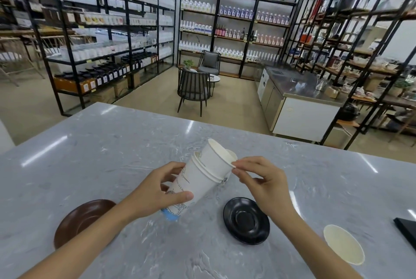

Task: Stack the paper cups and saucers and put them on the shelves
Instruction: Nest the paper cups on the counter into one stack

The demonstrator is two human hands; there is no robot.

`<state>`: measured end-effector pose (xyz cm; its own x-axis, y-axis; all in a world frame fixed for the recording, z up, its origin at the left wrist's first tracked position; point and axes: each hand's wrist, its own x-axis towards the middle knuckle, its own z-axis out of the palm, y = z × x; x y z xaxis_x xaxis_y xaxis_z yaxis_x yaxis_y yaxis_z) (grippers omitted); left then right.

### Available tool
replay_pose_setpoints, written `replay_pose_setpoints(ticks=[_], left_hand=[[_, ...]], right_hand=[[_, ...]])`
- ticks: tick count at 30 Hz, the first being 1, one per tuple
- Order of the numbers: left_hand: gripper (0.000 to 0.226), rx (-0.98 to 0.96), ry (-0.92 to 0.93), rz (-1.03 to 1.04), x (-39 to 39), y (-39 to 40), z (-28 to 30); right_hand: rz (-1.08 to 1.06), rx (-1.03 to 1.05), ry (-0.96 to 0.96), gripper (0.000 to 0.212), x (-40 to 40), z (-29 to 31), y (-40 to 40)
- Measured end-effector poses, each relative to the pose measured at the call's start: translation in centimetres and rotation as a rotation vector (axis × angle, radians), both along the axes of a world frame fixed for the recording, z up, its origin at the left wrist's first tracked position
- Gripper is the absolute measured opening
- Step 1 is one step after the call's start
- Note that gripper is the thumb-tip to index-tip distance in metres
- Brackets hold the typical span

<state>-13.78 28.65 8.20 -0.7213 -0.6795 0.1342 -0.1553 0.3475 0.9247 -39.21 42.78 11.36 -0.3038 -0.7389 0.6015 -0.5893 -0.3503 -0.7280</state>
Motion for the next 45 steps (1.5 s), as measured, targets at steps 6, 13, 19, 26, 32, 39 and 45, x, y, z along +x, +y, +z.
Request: replay_pose_setpoints(ticks=[6, 13, 19, 26, 32, 39, 45], left_hand=[[0.075, 0.011, 0.009, 0.026, -0.4, -0.3, -0.4], [0.064, -0.004, -0.027, 0.068, 0.4, -1.6, -2.0], [0.069, 0.035, -0.063, 0.111, 0.6, -2.8, -4.2], [0.071, 0.121, -0.042, 0.173, -1.0, -3.9, -6.0], [0.069, 0.149, -0.054, 0.200, -1.4, -4.6, -7.2], [0.062, 0.167, -0.096, 0.221, -1.4, -4.5, -8.2], [0.058, 0.124, -0.139, 0.219, -1.4, -4.6, -8.7]], right_hand=[[0.082, 0.025, -0.100, 0.022, 2.0, -2.6, -1.2], [0.103, 0.090, -0.030, 0.019, 1.8, -5.0, -2.5], [0.286, 0.490, 0.346, 0.028, -2.3, -4.3, -5.0], [-0.118, 0.644, 0.581, 0.040, -7.6, -3.9, -10.2], [-0.246, 0.734, 0.648, 0.023, -10.0, -6.1, -12.4], [-0.227, 0.711, 0.710, 0.022, -10.7, -7.1, -12.5], [-0.254, 0.660, 0.649, 0.017, -10.4, -7.0, -12.1]])
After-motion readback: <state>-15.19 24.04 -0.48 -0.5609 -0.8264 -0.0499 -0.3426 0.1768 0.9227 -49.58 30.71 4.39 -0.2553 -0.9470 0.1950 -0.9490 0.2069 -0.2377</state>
